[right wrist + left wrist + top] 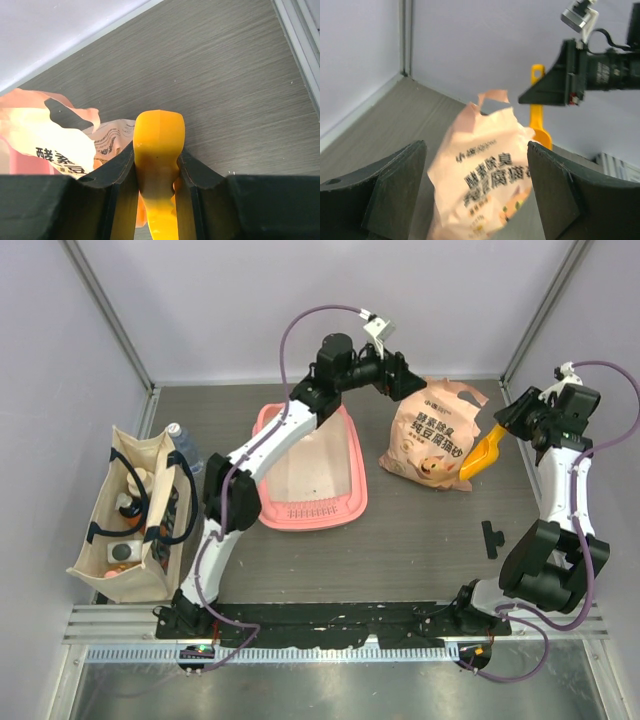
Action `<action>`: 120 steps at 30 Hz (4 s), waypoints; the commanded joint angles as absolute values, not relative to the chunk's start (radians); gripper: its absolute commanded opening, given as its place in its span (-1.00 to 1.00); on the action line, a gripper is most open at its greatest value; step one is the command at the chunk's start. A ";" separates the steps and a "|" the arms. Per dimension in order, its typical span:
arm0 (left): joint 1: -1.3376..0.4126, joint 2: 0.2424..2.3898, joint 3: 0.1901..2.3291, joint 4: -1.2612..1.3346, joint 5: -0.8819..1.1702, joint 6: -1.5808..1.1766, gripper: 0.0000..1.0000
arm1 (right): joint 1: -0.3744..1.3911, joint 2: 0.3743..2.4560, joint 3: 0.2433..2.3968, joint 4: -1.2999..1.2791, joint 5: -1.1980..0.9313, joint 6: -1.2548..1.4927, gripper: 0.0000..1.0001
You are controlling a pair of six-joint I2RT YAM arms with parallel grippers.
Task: Fill the litter box with clean litter
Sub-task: 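Adjust the cat litter bag at the center of the board, then scoop the cat litter from the cat litter bag.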
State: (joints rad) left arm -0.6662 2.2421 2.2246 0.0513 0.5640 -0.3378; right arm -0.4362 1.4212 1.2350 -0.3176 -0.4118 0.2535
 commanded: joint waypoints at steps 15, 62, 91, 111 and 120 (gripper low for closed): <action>-0.703 2.445 2.444 0.081 0.609 -0.308 -1.00 | -0.468 1.316 1.256 -0.436 -0.364 0.202 -0.98; -0.770 2.339 2.372 -0.138 0.643 0.073 0.60 | -0.572 1.361 1.485 -0.193 -0.678 0.476 -0.98; -0.753 1.913 1.778 0.265 0.511 0.077 -1.00 | -0.420 1.385 1.525 -0.324 -0.518 0.383 -0.98; -0.736 1.858 1.724 0.321 0.451 0.071 -1.00 | -0.243 1.368 1.431 -0.390 -0.303 0.264 -0.98; -0.732 1.798 1.641 0.344 0.431 0.060 -1.00 | -0.124 1.336 1.477 -0.417 0.118 0.020 -0.97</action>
State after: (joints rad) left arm -0.7479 1.8908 1.6604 0.2661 0.4618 0.0608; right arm -0.1173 1.3857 1.4250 -0.4091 -0.1432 0.1944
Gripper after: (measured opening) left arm 0.009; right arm 0.342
